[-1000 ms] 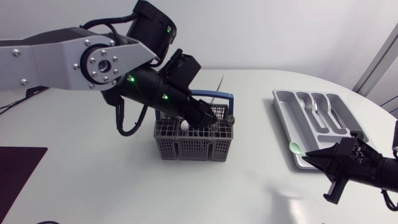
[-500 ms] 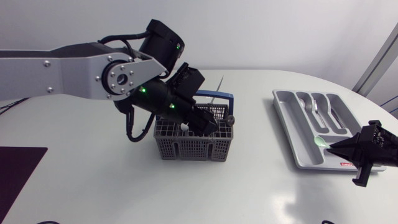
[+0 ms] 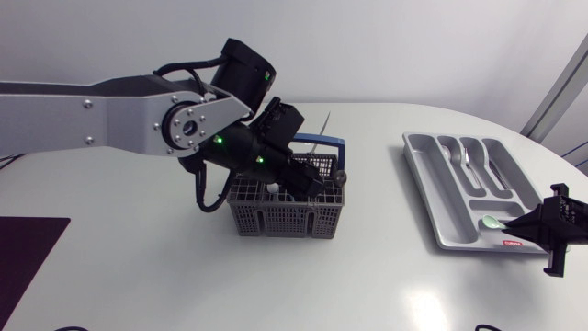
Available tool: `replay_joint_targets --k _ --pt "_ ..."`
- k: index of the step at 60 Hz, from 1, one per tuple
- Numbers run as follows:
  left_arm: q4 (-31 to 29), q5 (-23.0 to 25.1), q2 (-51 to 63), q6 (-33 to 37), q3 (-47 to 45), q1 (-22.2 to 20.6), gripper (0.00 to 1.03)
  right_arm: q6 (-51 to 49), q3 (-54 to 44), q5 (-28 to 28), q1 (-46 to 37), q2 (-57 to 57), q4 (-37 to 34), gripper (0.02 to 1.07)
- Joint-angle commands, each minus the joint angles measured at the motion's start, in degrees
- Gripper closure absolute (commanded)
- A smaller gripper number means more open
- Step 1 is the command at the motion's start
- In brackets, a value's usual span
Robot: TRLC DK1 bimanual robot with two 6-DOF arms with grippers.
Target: Sort the cutlery from the basket into the organizer compartments.
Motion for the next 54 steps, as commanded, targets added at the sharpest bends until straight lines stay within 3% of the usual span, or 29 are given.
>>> replay_joint_targets --k 1,6,11,24,34,45,54 --pt "1.08 -0.41 1.60 -1.70 -1.97 -0.15 0.49 -3.46 1.95 0.87 -0.71 2.83 -0.74 0.92" --pt "2.05 -0.50 1.87 -2.14 -2.50 0.03 0.49 -3.90 2.92 2.19 -0.89 3.97 0.32 0.92" --pt "2.58 -0.50 2.22 -2.49 -3.11 0.47 0.49 -3.90 2.66 3.33 -0.89 4.85 3.31 0.84" --pt "3.10 -0.50 2.22 -2.84 -3.82 0.99 0.49 -3.90 2.57 5.70 -0.54 6.52 7.26 0.81" --pt "3.19 -0.50 2.04 -3.28 -4.17 1.17 0.49 -3.19 1.95 5.79 -0.36 4.94 8.23 0.68" --pt "3.46 -0.50 1.95 -3.63 -4.17 1.43 0.48 0.67 -0.42 4.74 0.78 -1.30 7.53 0.46" --pt "4.07 -0.50 2.04 -4.60 -3.99 1.43 0.42 4.89 -1.21 3.59 3.24 -7.19 0.58 0.37"
